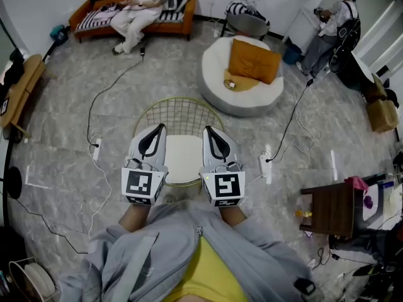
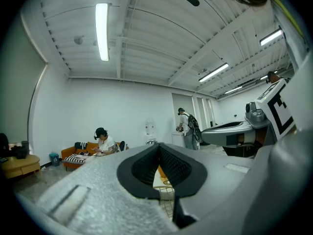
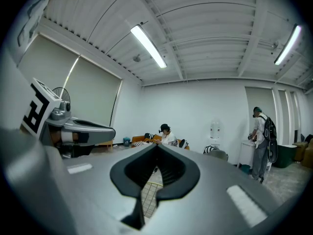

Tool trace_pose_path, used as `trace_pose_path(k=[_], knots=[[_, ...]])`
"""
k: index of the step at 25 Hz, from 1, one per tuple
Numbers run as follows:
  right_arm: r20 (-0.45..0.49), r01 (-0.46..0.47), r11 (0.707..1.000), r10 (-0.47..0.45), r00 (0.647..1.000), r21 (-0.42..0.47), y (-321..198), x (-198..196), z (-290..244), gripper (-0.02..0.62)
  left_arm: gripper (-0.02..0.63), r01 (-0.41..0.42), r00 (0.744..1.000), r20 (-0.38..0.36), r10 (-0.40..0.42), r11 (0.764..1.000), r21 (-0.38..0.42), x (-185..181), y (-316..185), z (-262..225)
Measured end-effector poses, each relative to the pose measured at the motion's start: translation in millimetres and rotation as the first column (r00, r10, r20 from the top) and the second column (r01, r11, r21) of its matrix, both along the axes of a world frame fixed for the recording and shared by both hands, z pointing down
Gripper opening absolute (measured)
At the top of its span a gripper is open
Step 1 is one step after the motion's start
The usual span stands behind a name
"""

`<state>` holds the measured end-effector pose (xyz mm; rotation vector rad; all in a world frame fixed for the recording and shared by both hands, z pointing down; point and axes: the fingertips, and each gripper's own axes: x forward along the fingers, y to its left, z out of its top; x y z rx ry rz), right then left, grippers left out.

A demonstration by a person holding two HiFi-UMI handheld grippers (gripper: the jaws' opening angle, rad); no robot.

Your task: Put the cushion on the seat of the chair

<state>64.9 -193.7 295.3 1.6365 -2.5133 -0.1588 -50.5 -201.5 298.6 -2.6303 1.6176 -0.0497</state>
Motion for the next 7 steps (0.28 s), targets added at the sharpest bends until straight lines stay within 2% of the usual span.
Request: trace_pose_path(k=[7], knots=[[-0.007,-0.007,1.0,0.007,1.0,-0.004,1.0,10.5,4.6,0.0,0.002,-0.004,1.0,0.004,0.004,1.0,-0.013,9.3,-0.1,3.5]])
